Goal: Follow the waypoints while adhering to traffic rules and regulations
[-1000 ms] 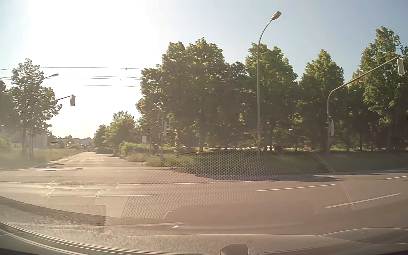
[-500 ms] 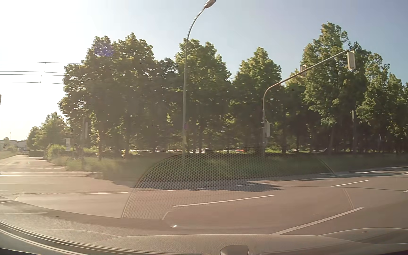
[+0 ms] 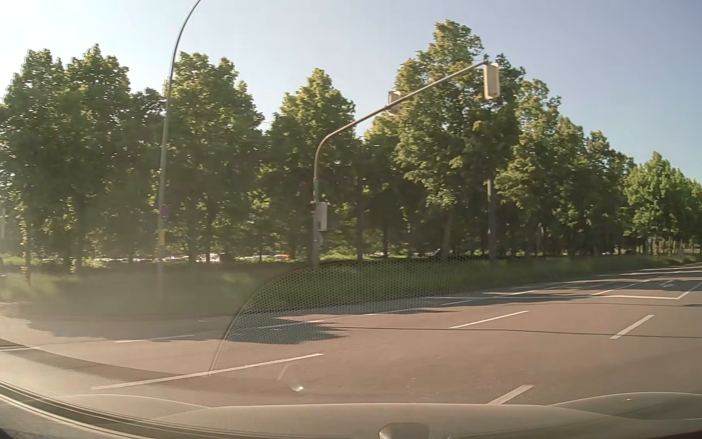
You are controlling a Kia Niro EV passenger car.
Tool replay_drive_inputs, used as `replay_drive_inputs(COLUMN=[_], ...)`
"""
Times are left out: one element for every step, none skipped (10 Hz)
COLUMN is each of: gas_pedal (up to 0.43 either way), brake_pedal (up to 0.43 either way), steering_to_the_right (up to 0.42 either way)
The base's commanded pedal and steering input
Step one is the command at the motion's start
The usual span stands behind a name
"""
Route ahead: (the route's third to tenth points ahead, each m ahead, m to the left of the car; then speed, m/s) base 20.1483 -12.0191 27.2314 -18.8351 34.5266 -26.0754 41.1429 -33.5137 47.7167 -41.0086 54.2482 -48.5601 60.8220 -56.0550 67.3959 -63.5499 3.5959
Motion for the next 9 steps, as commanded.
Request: replay_drive_inputs(gas_pedal=[0.028,0.067,0.110,0.169,0.260,0.280,0.280,0.311,0.311], brake_pedal=[0.000,0.000,0.000,0.000,0.000,0.000,0.000,0.000,0.000], steering_to_the_right=[0.650,0.656,0.666,0.672,0.670,0.662,0.643,0.619,0.578])
